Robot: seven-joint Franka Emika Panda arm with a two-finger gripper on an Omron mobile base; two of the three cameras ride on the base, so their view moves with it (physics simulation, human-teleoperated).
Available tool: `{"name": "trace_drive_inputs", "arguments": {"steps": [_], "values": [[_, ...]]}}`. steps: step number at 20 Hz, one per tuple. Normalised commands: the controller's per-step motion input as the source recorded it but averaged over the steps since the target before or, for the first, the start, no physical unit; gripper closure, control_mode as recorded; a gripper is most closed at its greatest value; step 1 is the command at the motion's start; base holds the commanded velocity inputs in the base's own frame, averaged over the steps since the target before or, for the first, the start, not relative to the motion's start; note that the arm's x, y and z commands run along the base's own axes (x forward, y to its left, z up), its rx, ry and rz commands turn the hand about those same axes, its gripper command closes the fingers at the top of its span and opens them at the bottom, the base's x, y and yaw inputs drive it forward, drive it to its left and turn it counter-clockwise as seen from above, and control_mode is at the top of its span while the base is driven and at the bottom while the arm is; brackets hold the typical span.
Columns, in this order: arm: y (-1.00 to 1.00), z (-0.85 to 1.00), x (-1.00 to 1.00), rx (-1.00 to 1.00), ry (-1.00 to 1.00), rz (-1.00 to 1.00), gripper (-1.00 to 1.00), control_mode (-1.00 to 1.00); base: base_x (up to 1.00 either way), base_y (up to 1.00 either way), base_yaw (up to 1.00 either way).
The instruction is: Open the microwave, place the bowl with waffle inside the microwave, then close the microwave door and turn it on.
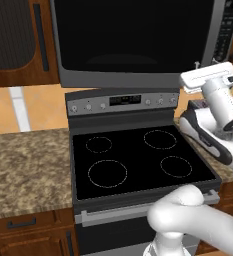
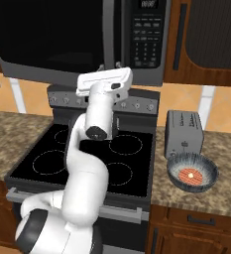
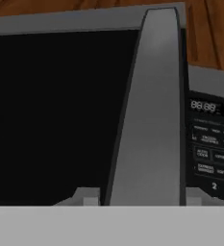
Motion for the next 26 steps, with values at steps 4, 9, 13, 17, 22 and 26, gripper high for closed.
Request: {"name": "trace_drive_inputs", "arguments": {"steps": [4,9,13,17,22,26], "values": [[0.82,0.97,-1.0,-0.31,0.48,0.31,1.0,-1.0,0.0,0.0,0.0],[0.67,0.43,-1.0,-0.38,0.29,0.29,1.0,-1.0,0.0,0.0,0.0],[0.74,0.37,-1.0,-0.39,0.28,0.29,1.0,-1.0,0.0,0.0,0.0],[0.96,0.37,-1.0,-0.44,0.29,0.27,1.0,-1.0,0.0,0.0,0.0],[1.0,0.37,-1.0,-0.51,0.31,0.25,1.0,-1.0,0.0,0.0,0.0],[1.0,0.23,-1.0,-0.54,0.29,0.26,1.0,-1.0,0.0,0.0,0.0]]}}
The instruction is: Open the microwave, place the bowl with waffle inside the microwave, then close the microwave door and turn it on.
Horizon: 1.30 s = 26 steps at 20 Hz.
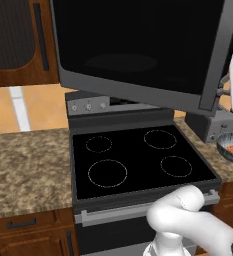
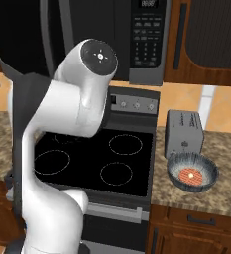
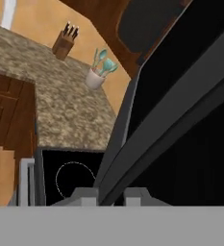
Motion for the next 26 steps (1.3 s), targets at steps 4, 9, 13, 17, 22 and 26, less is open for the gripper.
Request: {"name": "trace_drive_inputs", "arguments": {"steps": [4,9,13,17,22,26], "values": [[1.0,0.0,-1.0,-0.46,0.22,0.29,1.0,-1.0,0.0,0.0,0.0],[0.97,-0.05,-1.0,-0.26,0.07,0.39,1.0,-1.0,0.0,0.0,0.0],[-0.05,0.47,-1.0,-0.2,0.14,0.36,1.0,-1.0,0.0,0.0,0.0],[-0.97,0.55,-1.0,-0.21,0.02,0.05,1.0,-1.0,0.0,0.0,0.0],[-1.0,0.5,-1.0,-0.06,-0.03,-0.01,1.0,-1.0,0.0,0.0,0.0],[-1.0,0.42,-1.0,0.0,-0.13,-0.11,1.0,-1.0,0.0,0.0,0.0]]}}
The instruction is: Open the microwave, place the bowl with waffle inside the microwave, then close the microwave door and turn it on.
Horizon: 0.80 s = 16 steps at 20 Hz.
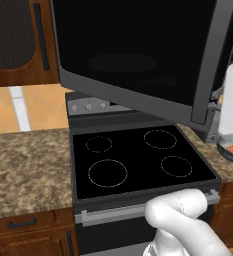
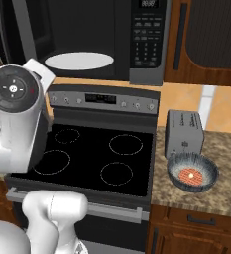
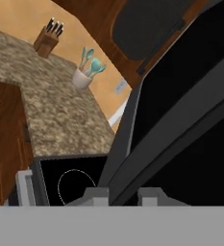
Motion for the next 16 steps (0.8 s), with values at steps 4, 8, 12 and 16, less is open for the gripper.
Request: {"name": "trace_drive_inputs", "arguments": {"steps": [4,8,12,16], "values": [[-1.0,0.35,-0.43,0.0,-0.09,-0.3,1.0,-1.0,0.0,0.0,0.0],[-1.0,0.34,-0.19,0.01,-0.12,-0.28,1.0,-1.0,0.0,0.0,0.0],[-1.0,0.44,-0.66,0.12,-0.17,-0.11,1.0,-1.0,0.0,0.0,0.0],[-1.0,0.39,-1.0,0.2,-0.13,-0.01,1.0,-1.0,0.0,0.0,0.0]]}}
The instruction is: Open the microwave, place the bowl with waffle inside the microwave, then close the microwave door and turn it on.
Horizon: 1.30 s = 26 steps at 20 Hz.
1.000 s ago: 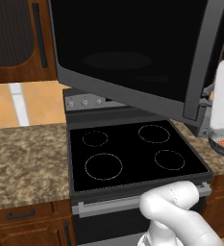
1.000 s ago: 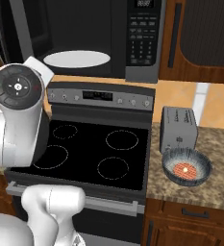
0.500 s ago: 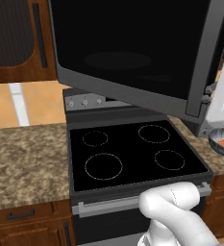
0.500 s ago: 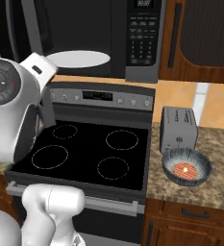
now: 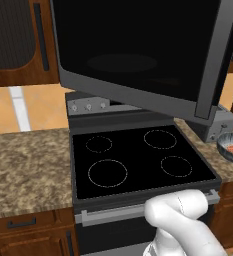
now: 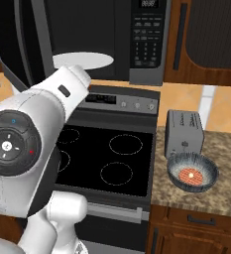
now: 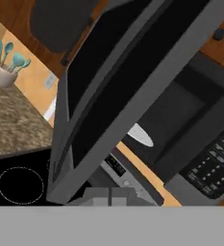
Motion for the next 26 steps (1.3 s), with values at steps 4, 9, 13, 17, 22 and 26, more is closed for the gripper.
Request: {"name": "trace_drive_inputs", "arguments": {"steps": [4,9,13,17,22,26], "values": [[-0.94,0.11,-0.53,0.3,-0.01,0.21,1.0,-1.0,0.0,0.0,0.0],[-0.27,-0.09,0.17,0.15,-0.11,0.46,1.0,-1.0,0.0,0.0,0.0],[0.19,-0.21,0.41,0.0,-0.05,0.35,1.0,-1.0,0.0,0.0,0.0],[0.34,-0.04,0.48,0.08,0.32,0.12,1.0,-1.0,0.0,0.0,0.0],[0.07,0.0,0.09,0.16,0.53,-0.03,1.0,-1.0,0.0,0.0,0.0],[-0.01,0.0,0.0,0.34,0.62,-0.19,1.0,-1.0,0.0,0.0,0.0]]}}
